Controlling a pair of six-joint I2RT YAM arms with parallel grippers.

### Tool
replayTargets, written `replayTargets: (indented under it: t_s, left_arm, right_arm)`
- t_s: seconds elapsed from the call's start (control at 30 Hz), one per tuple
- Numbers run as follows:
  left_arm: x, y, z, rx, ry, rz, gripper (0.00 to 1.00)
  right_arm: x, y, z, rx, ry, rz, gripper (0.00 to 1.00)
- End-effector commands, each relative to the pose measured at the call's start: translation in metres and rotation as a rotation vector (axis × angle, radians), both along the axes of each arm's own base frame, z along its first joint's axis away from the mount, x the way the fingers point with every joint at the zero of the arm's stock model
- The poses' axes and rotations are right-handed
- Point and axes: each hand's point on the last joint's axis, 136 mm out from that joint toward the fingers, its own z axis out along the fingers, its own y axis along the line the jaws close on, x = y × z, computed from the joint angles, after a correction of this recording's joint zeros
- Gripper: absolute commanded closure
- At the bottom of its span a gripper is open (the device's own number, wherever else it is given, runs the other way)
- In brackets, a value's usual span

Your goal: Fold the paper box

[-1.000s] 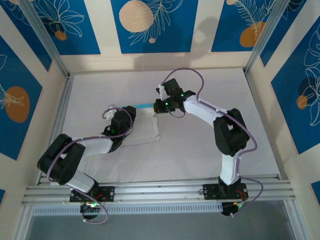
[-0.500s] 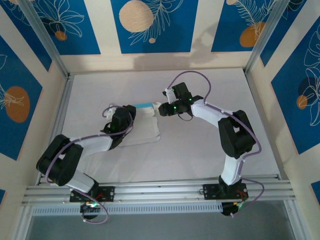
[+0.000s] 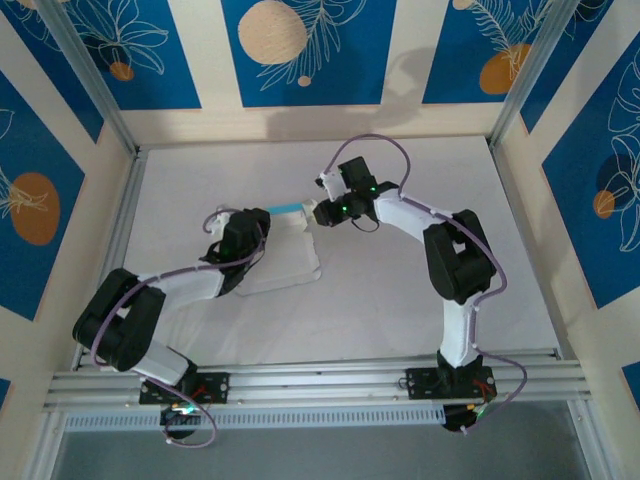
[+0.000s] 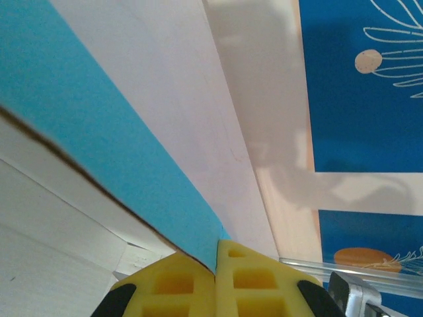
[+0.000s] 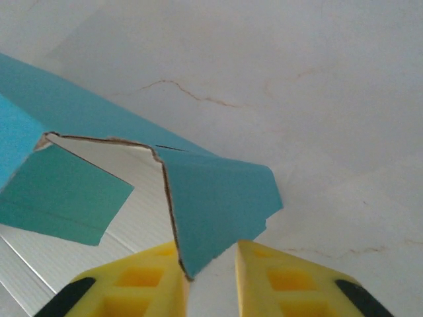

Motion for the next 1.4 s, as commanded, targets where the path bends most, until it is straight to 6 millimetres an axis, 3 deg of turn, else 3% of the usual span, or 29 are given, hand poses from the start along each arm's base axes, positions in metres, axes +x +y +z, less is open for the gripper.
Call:
replayTargets:
  t_s: [0.0, 0.33, 0.6, 0.8, 0.9, 1.2, 1.27, 1.37]
  left_arm:
    - [-0.003, -0.001, -0.022, 0.027, 0.083, -0.021, 1.00]
    - [-0.005, 0.002, -0.023, 0.028, 0.090, -0.019, 1.00]
    - [-0.006, 0.005, -0.027, 0.030, 0.097, -0.020, 1.00]
    - [-0.007, 0.008, -0.028, 0.031, 0.100, -0.014, 1.00]
    - [-0.008, 0.009, -0.030, 0.034, 0.104, -0.014, 1.00]
    - [-0.008, 0.010, -0.030, 0.030, 0.103, -0.016, 1.00]
    - [-0.008, 0.010, -0.030, 0.031, 0.103, -0.016, 1.00]
    - [-0.008, 0.011, -0.031, 0.031, 0.106, -0.014, 1.00]
  right_arm:
    - [-0.004, 0.011, 0.004, 0.024, 0.031, 0.027, 0.80]
    - [-0.004, 0.009, -0.003, -0.125, -0.101, 0.111, 0.66]
    - [0.016, -0.007, -0.003, -0.323, -0.331, 0.174, 0.64]
    - [0.028, -0.029, -0.002, -0.289, -0.251, 0.093, 0.58]
    - [0.024, -0.024, 0.004, -0.216, -0.238, 0.119, 0.52]
    - [0.016, 0.000, 0.007, -0.136, -0.232, 0.231, 0.45]
    - [0.016, 0.003, 0.008, -0.126, -0.232, 0.239, 0.46]
    - [0.016, 0.009, 0.008, -0.112, -0.209, 0.250, 0.55]
